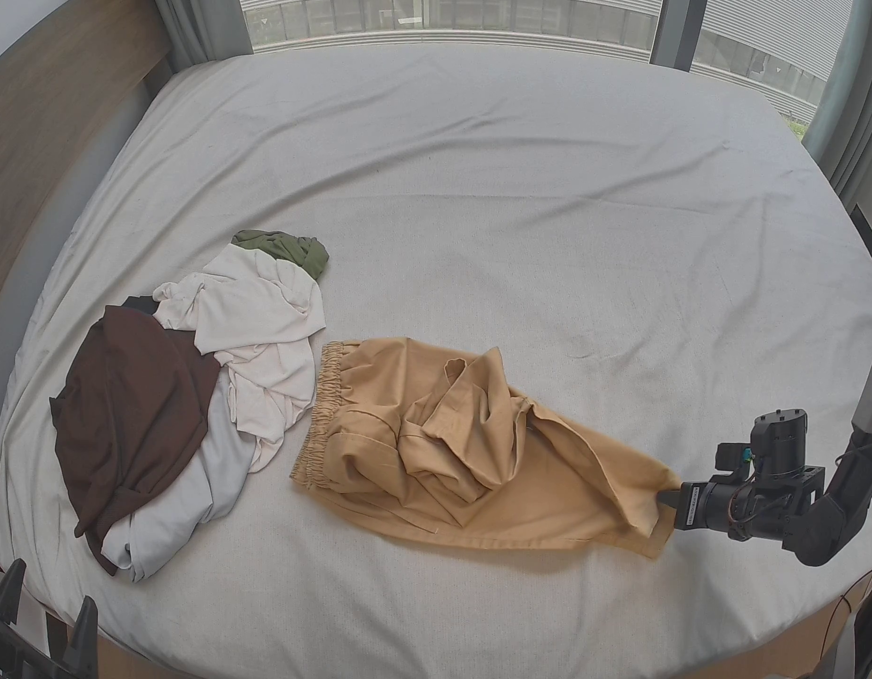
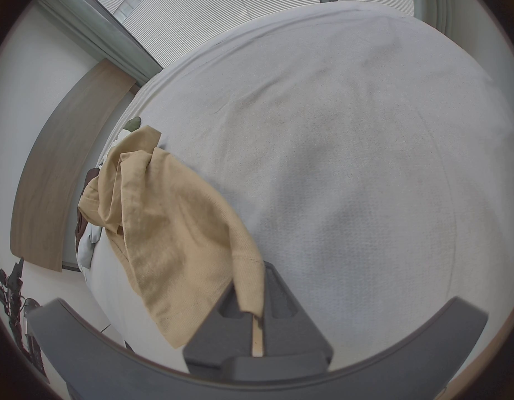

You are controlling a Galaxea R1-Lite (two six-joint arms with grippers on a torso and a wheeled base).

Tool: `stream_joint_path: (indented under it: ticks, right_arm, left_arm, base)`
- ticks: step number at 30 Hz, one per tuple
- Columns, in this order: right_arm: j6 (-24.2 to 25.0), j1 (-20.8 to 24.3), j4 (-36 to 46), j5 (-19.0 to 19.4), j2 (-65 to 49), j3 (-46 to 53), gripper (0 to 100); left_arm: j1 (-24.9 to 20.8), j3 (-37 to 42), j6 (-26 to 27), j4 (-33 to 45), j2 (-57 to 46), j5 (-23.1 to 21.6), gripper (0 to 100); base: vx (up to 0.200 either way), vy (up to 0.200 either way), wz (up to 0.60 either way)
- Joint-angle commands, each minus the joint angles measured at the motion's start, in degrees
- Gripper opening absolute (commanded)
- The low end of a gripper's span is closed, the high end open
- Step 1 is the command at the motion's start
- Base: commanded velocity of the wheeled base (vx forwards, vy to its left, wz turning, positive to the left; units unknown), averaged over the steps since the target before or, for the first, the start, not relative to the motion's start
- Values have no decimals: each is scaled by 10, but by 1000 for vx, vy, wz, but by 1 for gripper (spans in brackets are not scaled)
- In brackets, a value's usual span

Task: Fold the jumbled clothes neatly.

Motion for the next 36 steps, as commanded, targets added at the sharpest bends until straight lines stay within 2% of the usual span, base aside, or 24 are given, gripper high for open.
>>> stream_joint_path:
  ticks: [1,9,10,16,19,23,28,30,33,36]
  right_arm:
    - [-4,-7,-7,0,-1,-1,0]
    - [-5,-5,-27,0,1,-3,0]
    - [-3,-5,-38,1,1,-4,100]
    - [1,6,-133,4,-6,13,100]
    - [1,28,-204,5,-21,34,100]
    - [5,74,-287,6,-24,43,100]
    - [26,146,-285,10,-51,32,100]
    - [30,166,-285,10,-55,16,100]
    - [42,192,-285,15,-71,-27,100]
    - [68,210,-285,19,-72,-55,100]
  left_arm:
    - [0,10,0,0,-9,0,100]
    - [0,10,0,0,-9,0,100]
    - [0,10,0,0,-9,-1,100]
    - [0,10,-1,0,-9,-3,100]
    - [0,10,0,1,-9,-10,100]
    - [0,9,5,1,-9,-20,100]
    - [0,7,9,-9,-9,-30,100]
    - [-4,-48,-1,-43,3,-33,100]
    - [-20,-179,3,-62,101,-36,100]
    - [-58,-206,-5,-62,149,-54,100]
  base:
    - [0,0,0]
    - [0,0,0]
    - [0,0,0]
    - [0,0,0]
    - [0,0,0]
    - [0,0,0]
    - [0,0,0]
    - [0,0,0]
    - [0,0,0]
    - [0,0,0]
